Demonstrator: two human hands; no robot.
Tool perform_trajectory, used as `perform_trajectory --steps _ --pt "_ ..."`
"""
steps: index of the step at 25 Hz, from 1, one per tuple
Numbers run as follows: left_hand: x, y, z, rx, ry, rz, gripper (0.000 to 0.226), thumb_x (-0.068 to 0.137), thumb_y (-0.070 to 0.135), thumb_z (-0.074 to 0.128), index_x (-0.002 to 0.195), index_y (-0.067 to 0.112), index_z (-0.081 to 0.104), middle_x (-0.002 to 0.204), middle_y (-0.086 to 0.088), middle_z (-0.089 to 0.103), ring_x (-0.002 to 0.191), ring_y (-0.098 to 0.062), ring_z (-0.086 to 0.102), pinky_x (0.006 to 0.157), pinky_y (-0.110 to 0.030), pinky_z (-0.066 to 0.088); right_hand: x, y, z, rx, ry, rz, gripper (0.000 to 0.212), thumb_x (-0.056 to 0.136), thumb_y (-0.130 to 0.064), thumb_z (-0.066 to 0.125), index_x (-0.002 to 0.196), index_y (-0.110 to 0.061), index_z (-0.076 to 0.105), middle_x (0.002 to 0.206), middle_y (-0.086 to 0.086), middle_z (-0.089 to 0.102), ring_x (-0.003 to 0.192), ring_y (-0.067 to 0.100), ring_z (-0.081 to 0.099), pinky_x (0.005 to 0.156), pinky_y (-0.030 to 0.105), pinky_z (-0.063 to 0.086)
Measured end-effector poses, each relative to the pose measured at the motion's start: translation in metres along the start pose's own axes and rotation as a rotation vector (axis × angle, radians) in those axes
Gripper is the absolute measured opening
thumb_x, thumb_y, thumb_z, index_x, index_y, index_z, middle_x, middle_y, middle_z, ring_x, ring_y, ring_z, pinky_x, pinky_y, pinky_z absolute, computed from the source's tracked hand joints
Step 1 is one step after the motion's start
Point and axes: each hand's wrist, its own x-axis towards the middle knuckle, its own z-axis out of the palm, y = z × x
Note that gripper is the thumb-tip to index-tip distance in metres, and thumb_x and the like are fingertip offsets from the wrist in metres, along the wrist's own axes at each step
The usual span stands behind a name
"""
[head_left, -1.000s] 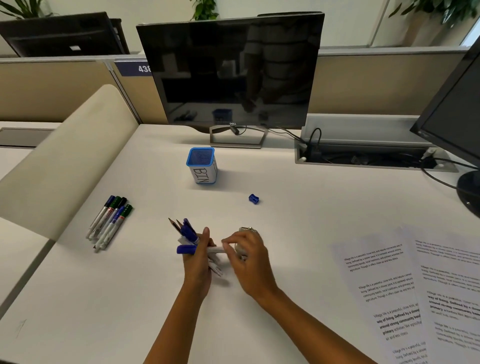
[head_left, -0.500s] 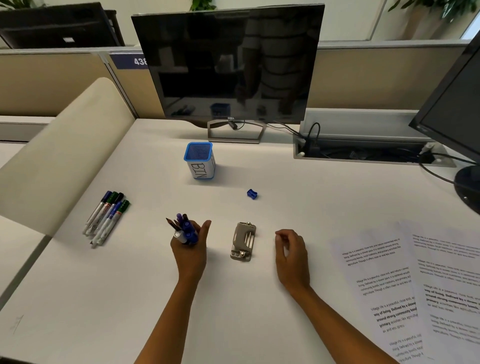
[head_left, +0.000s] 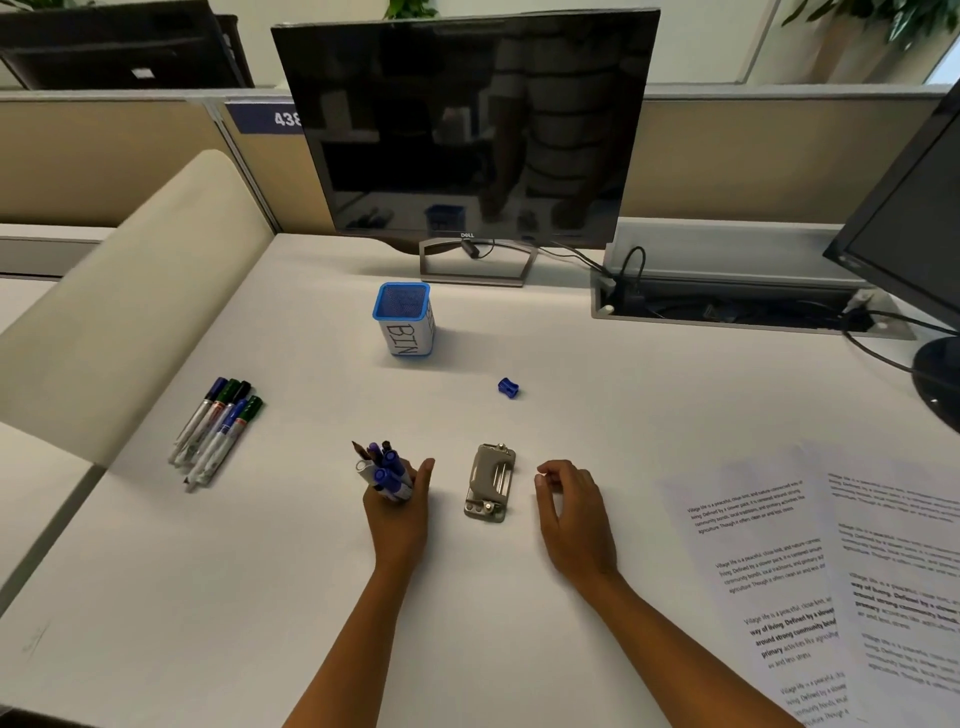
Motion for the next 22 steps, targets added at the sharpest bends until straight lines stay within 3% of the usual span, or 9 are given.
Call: perform_trajectory --steps 2,5,7,9,12,15,18,22 --pt "0.007 0.001 -0.005 0.033 -0.002 0.015 0.033 0.089 0.017 0.072 0.074 0.000 0.048 0.066 -0.008 0.050 0.062 -0.018 0.045 0.067 -0.033 0.042 0.000 0.000 0.001 -0.010 0.000 0.005 0.006 0.097 -0.029 0.051 0.100 -0.030 0.055 0.091 -0.016 0.056 0.090 0.003 0.055 0.080 0.027 0.048" --pt "0.020 0.009 -0.027 0.145 0.067 0.066 0.021 0.090 0.023 0.070 0.102 0.013 0.056 0.082 0.001 0.060 0.072 -0.016 0.056 0.071 -0.031 0.045 0.002 -0.002 0.002 -0.028 0.000 0.014 0.007 0.096 -0.029 0.053 0.103 -0.030 0.055 0.089 -0.019 0.054 0.090 0.005 0.056 0.082 0.029 0.048" --pt "0.036 0.009 -0.054 0.318 0.095 0.117 0.029 0.090 0.035 0.070 0.108 0.020 0.052 0.083 -0.001 0.063 0.072 -0.025 0.060 0.065 -0.034 0.046 0.002 -0.004 0.002 -0.044 0.001 0.009 0.009 0.096 -0.027 0.054 0.104 -0.029 0.056 0.087 -0.023 0.051 0.089 0.006 0.056 0.081 0.029 0.048" --pt "0.057 0.003 -0.083 0.643 0.118 0.123 0.043 0.089 0.051 0.065 0.115 0.023 0.046 0.081 -0.006 0.066 0.070 -0.034 0.062 0.061 -0.037 0.047 0.002 -0.006 0.002 -0.052 0.010 -0.005 0.010 0.095 -0.026 0.057 0.104 -0.027 0.057 0.085 -0.027 0.049 0.088 0.006 0.055 0.081 0.029 0.047" --pt "0.084 -0.007 -0.120 0.953 0.178 0.110 0.060 0.089 0.063 0.053 0.129 0.022 0.035 0.087 -0.013 0.070 0.074 -0.038 0.068 0.065 -0.040 0.048 0.003 -0.006 0.003 -0.074 0.012 -0.017 0.011 0.094 -0.029 0.058 0.105 -0.027 0.056 0.086 -0.022 0.053 0.088 0.006 0.055 0.081 0.027 0.047" --pt "0.105 -0.009 -0.138 1.014 0.236 0.040 0.078 0.088 0.068 0.050 0.145 0.021 0.027 0.101 -0.020 0.070 0.089 -0.041 0.069 0.075 -0.044 0.048 0.004 -0.004 0.006 -0.090 0.004 -0.021 0.012 0.094 -0.031 0.057 0.106 -0.029 0.055 0.088 -0.014 0.059 0.088 0.006 0.055 0.081 0.026 0.046" --pt "0.122 -0.010 -0.145 1.042 0.296 0.111 0.077 0.085 0.069 0.052 0.142 0.019 0.035 0.112 -0.019 0.068 0.096 -0.042 0.068 0.080 -0.050 0.051 0.004 -0.004 0.007 -0.102 0.008 -0.022 0.012 0.094 -0.031 0.058 0.106 -0.028 0.055 0.087 -0.014 0.058 0.087 0.006 0.054 0.080 0.026 0.045" --pt "0.140 -0.014 -0.153 1.089 0.253 0.120 0.078 0.087 0.070 0.048 0.144 0.019 0.034 0.129 -0.015 0.063 0.100 -0.041 0.067 0.082 -0.054 0.049 0.005 -0.003 0.009 -0.111 0.015 -0.026 0.013 0.094 -0.035 0.054 0.106 -0.028 0.056 0.087 -0.015 0.057 0.086 0.003 0.052 0.080 0.023 0.043"
